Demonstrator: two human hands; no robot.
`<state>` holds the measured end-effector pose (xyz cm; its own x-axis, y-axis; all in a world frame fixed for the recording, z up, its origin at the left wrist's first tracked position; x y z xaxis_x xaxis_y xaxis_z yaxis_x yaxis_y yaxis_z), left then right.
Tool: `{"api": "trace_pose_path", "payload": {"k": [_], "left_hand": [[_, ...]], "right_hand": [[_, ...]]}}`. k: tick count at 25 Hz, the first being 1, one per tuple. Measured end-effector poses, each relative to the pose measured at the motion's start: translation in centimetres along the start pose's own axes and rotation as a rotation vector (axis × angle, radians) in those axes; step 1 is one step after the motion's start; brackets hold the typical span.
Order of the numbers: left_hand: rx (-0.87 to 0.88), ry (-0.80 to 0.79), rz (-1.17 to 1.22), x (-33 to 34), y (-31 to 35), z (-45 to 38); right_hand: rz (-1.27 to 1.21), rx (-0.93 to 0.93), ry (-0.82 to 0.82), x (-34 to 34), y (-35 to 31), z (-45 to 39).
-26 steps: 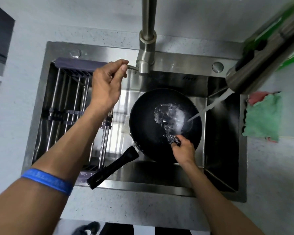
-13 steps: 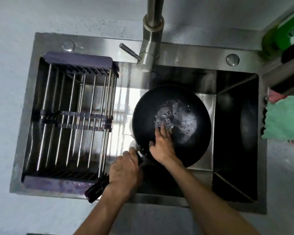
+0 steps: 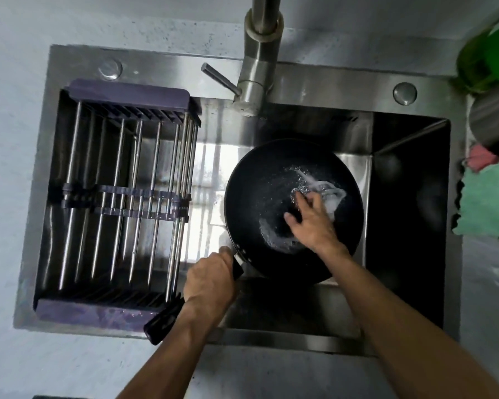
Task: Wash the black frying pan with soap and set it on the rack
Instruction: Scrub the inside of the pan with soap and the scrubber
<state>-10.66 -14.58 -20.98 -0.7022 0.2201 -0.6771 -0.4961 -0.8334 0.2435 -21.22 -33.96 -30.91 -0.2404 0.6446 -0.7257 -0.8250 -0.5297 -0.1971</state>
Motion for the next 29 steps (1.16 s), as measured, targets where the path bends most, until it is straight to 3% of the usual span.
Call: {"api": "trace_pose_path", "payload": {"k": [3, 5, 9, 11, 13, 17, 19, 21, 25, 27, 29], "left_hand": [[0.019, -0.001, -0.024, 0.0, 0.2, 0.1], [0.021, 0.009, -0.031, 0.4, 0.0, -0.4], [0.022, 0.013, -0.015, 0.5, -0.2, -0.4], [0.037, 0.029, -0.036, 0.7, -0.2, -0.4], [0.040, 0.046, -0.049, 0.9, -0.2, -0.7], [0.032, 0.042, -0.022, 0.7, -0.2, -0.5], [0.033, 0.043, -0.059, 0.6, -0.1, -0.2], [0.035, 0.044, -0.073, 0.7, 0.1, -0.4], [0.025, 0.041, -0.029, 0.5, 0.1, -0.2], [0.032, 0.047, -0.038, 0.2, 0.3, 0.0], [0.035, 0.037, -0.050, 0.4, 0.4, -0.3]], "right_hand": [[-0.098, -0.226, -0.092, 3.4, -1.8, 4.3], [-0.271, -0.337, -0.135, 2.6, -2.9, 1.6], [-0.104, -0.099, -0.226, 1.3, 1.7, 2.0], [-0.051, -0.245, -0.272, 2.6, -1.7, 4.7], [-0.092, -0.312, -0.221, 1.3, -4.3, 1.6], [0.057, -0.111, -0.201, 0.3, 0.7, 1.8], [0.024, -0.186, -0.287, 2.5, -1.4, 4.9], [-0.122, -0.252, -0.277, 1.6, -3.7, 2.0], [0.033, -0.095, -0.205, -0.5, 1.3, 1.3], [0.042, -0.196, -0.281, 2.5, -1.3, 5.2], [-0.095, -0.336, -0.243, 2.4, -4.8, 3.1]]}}
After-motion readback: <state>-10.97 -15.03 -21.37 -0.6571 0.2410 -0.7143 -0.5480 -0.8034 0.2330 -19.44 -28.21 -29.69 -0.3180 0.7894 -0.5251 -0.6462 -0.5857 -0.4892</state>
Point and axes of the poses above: each hand's wrist, its own z-axis away from the middle knuckle, its own x-axis out of the palm, y = z × x, the point moved 2 cm from there along -z, towards the middle knuckle, and after that the axes turned 14 degrees about z, right-handed, at the moved point
